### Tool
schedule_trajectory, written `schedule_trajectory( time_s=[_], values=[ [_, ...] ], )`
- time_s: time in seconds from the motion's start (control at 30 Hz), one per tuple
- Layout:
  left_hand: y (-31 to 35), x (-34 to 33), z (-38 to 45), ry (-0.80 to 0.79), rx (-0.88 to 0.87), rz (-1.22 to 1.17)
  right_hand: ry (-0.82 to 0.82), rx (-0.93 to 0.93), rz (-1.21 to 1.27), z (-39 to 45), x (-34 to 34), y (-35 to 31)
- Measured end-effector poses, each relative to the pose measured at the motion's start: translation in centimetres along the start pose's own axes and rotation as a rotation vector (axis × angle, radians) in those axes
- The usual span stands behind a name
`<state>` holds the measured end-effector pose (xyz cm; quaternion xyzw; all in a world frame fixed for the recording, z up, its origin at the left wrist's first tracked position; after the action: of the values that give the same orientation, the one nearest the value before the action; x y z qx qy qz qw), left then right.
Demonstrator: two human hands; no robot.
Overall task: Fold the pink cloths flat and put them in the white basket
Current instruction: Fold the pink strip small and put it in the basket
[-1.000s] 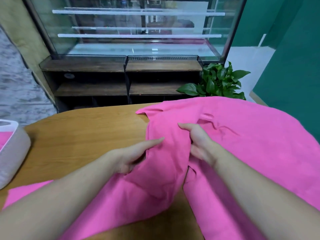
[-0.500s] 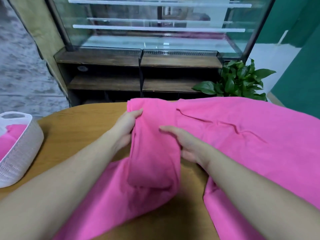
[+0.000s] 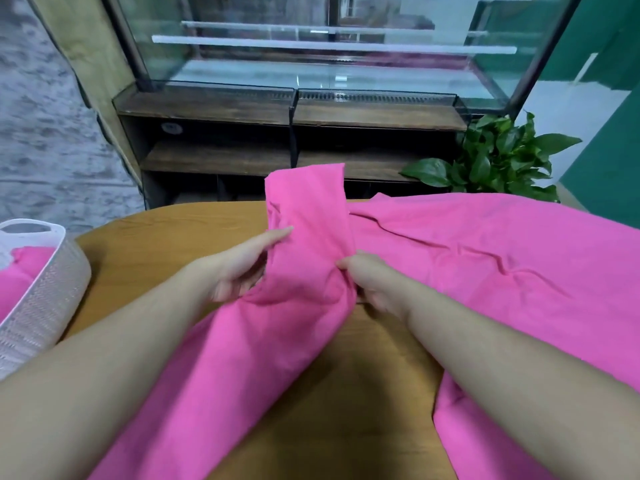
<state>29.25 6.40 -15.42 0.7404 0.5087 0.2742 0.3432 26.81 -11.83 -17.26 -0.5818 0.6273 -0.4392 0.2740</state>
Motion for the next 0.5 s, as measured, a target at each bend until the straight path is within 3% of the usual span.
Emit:
schedule_trajectory(
  time_s=[0.1, 0.2, 0.4, 0.5],
  values=[
    [-1.2, 0.3, -1.5, -0.069, 0.0, 0.077, 0.039, 0.079, 0.039, 1.2, -0.7, -2.4],
    [-1.5, 1.3, -2.1, 0.015, -0.07, 0.248, -0.016, 0.116, 0.054, 1.6, -2.4, -4.0],
    [-3.6, 3.5, -1.3, 0.311, -0.111, 0.039, -0.02, 0.088, -0.02, 1.8, -4.1, -2.3],
    [-3.9, 4.2, -0.7, 0.38, -0.13, -0.108, -0.129, -0.039, 0.012, -0.1, -4.7, -0.5]
  ],
)
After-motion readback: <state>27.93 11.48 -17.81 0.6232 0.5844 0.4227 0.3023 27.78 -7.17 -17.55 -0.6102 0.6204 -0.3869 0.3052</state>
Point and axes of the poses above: each hand's wrist, its own z-axis towards the middle knuckle, its own x-axis out of the back of the hand, y = z × x, the point moved 10 cm from there along z, towards the middle knuckle, and after that the axes turned 7 degrees about y, right-handed, at the moved point
